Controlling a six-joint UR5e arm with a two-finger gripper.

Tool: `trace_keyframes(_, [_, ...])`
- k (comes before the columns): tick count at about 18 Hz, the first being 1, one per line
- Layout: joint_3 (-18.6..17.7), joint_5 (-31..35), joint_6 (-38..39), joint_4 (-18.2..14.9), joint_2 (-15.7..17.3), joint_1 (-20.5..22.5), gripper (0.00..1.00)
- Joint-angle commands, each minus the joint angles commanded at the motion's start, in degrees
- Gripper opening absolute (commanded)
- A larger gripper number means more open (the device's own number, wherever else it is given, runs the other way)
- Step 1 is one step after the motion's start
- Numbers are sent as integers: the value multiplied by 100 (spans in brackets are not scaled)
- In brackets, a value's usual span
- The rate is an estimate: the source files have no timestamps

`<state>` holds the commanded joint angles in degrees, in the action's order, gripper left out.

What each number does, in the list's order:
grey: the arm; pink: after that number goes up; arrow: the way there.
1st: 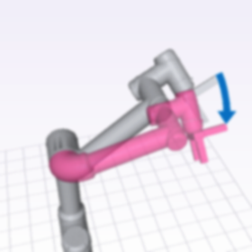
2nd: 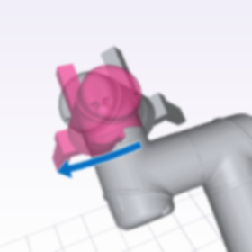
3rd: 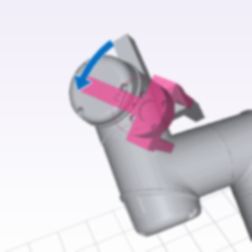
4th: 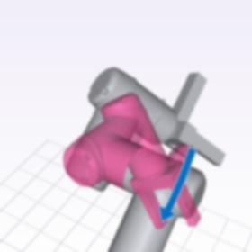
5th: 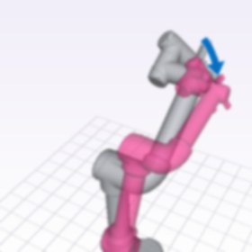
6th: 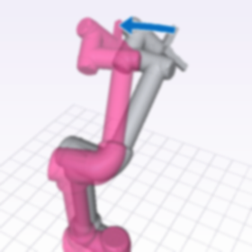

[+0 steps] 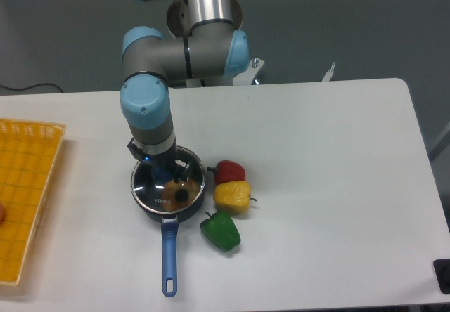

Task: Close the pot lid
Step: 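Hold the lid pressed on the pan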

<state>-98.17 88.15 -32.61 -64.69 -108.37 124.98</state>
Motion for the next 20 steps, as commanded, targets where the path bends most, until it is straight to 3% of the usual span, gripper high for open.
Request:
trace_keyframes(8, [0,9,0,0,0,0,45])
trace_keyframes(20, [0,26,-9,0,0,0,62])
